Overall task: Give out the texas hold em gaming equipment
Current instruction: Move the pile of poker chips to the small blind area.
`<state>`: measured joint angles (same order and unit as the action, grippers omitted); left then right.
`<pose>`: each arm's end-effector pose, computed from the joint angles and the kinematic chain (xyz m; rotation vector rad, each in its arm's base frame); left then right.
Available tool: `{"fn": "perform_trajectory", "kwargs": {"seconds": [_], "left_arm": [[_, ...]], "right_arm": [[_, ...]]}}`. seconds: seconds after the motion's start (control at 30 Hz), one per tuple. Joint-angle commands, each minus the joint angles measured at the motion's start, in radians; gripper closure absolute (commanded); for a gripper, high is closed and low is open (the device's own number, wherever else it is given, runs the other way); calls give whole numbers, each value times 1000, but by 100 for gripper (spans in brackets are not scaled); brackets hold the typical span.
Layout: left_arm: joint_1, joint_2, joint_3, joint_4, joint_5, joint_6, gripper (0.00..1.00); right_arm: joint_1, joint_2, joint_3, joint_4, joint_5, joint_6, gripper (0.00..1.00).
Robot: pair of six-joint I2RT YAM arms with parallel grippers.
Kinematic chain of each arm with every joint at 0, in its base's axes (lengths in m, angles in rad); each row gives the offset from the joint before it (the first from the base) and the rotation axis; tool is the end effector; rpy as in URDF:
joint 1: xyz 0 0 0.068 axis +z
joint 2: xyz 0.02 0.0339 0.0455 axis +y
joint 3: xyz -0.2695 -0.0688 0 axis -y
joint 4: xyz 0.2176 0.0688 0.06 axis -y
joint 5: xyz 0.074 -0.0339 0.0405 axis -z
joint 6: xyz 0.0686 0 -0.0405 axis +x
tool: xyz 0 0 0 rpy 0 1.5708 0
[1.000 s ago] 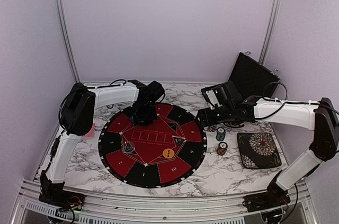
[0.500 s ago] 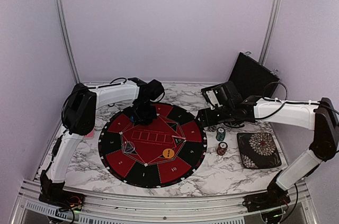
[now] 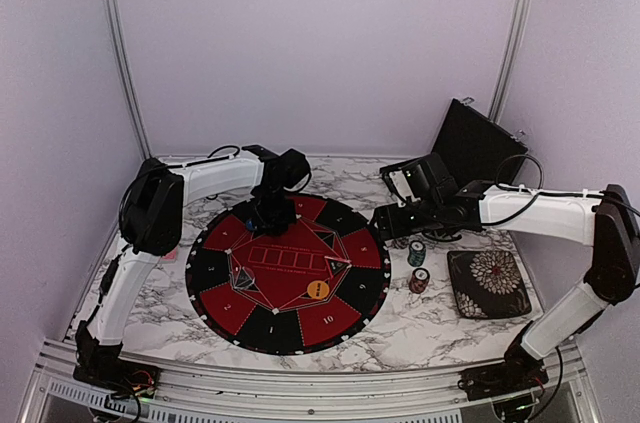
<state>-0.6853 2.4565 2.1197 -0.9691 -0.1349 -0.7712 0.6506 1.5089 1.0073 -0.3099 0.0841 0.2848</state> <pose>0.3860 -0.3037 0.1317 -0.1481 2.8491 -0.1091 0.2589 0.1898 0.2272 -0.3979 2.3731 0.3424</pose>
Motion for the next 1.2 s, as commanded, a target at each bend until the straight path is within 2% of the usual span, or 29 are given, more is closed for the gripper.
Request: {"fn": "perform_trajectory", "kwargs": {"seconds": [0.0,0.83,1.17], "left_arm": [[26,130,-3,245,5,23,85],[50,116,-29,243,-4,51,85],[4,42,-64,236,-26,152,83]], "right_arm": [[-10,8,37,-17,15,12,24],[-10,7,33,-16,15,19,24],[-10,8,31,-11,10,24,24]]}}
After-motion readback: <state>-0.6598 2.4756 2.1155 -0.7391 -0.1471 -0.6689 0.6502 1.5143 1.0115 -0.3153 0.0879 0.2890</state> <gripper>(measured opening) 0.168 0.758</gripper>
